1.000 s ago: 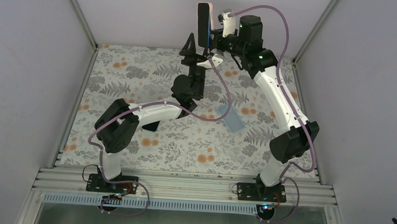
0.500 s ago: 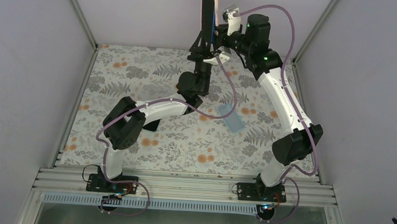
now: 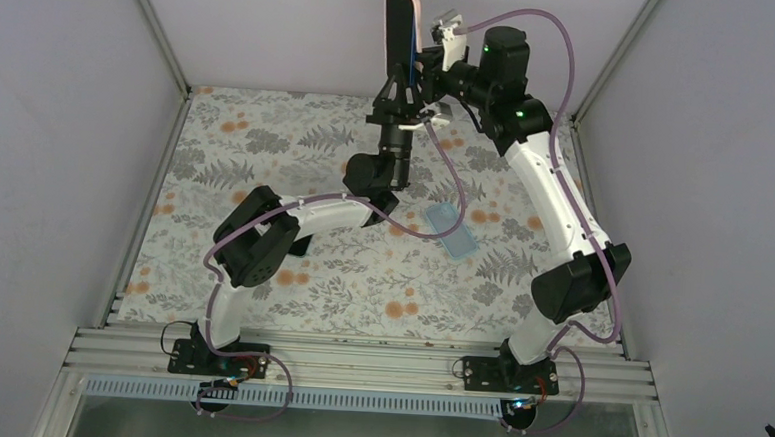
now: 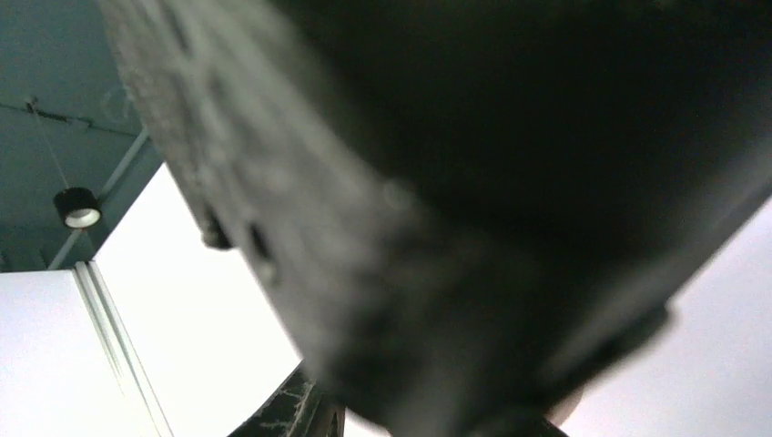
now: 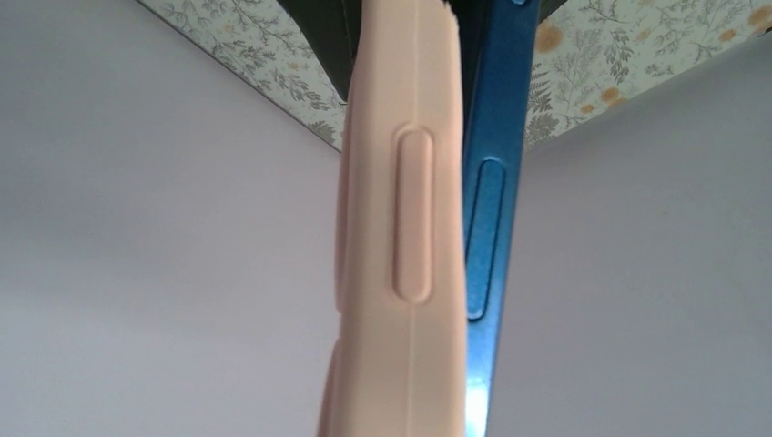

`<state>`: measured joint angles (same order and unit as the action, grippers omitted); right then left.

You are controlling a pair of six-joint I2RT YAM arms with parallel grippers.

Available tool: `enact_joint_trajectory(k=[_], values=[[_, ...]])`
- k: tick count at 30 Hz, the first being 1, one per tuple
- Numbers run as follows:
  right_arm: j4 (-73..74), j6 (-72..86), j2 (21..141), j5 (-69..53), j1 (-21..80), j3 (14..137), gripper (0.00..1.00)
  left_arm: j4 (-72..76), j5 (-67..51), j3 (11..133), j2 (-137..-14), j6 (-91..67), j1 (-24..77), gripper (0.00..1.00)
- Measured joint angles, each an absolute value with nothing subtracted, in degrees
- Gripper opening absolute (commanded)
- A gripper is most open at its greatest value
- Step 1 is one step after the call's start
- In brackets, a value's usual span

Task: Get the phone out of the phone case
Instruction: Remove the phone case from the phone.

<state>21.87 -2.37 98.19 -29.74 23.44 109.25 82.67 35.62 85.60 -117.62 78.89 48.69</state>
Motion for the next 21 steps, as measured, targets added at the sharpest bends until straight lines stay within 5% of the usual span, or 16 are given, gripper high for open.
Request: enact_joint_trajectory(k=[11, 21], values=[[20.88, -1.65, 97.54, -31.79, 23.44, 109.27, 0.03, 85.69, 34.37, 85.86, -117.91, 81.67, 48.69, 0.04], [20.43, -1.08, 96.88, -32.12, 23.44, 108.62, 0.03, 86.94, 34.3, 85.8, -117.89, 83.22, 49.23, 0.02]])
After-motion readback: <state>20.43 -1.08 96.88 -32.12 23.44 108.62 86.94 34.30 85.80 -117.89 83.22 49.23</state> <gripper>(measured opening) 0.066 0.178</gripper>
